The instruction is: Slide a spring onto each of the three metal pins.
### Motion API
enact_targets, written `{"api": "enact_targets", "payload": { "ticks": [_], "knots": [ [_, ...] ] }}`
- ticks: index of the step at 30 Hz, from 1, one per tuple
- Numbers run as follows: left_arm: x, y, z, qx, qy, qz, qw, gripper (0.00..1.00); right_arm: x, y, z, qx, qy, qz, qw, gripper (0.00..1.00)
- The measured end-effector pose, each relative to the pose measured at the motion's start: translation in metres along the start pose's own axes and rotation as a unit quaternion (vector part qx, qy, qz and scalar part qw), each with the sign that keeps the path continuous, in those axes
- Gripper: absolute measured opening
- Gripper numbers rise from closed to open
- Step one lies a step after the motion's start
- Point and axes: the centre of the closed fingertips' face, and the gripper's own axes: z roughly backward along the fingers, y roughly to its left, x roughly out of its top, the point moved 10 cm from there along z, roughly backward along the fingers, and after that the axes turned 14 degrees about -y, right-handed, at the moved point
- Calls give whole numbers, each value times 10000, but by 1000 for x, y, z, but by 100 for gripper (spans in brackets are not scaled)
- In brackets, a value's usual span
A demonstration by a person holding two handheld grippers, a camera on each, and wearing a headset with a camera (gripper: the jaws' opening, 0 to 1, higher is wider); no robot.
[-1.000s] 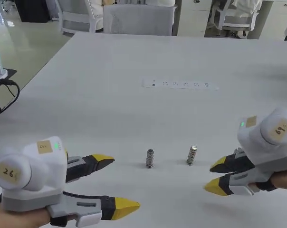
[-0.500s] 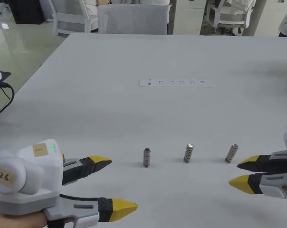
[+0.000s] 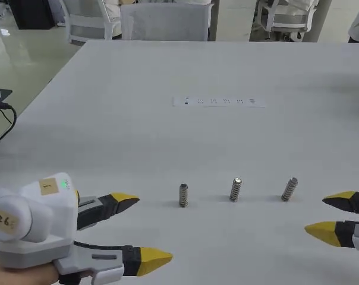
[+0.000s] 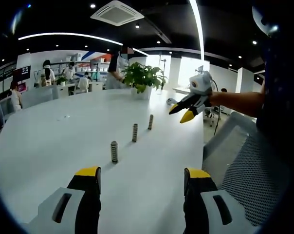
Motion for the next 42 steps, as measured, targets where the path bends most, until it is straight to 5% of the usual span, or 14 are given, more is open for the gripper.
{"api": "enact_targets", "payload": {
  "ticks": [9, 18, 24, 42],
  "knots": [
    [0, -1, 1, 20, -18, 10, 10000, 66, -3, -3, 9, -223, -205, -57, 9995, 64],
    [0, -1, 1, 40, -32, 10, 10000, 67, -11, 0, 10, -187, -191, -71, 9996, 81],
    [1, 0, 0, 40, -35, 12, 10000, 67, -11, 1, 8, -90, -451, 78, 9989, 98],
    [1, 1, -1, 43, 10, -2, 10000, 67, -15, -5, 11, -204, -524, -5, 9984, 99]
  ]
}}
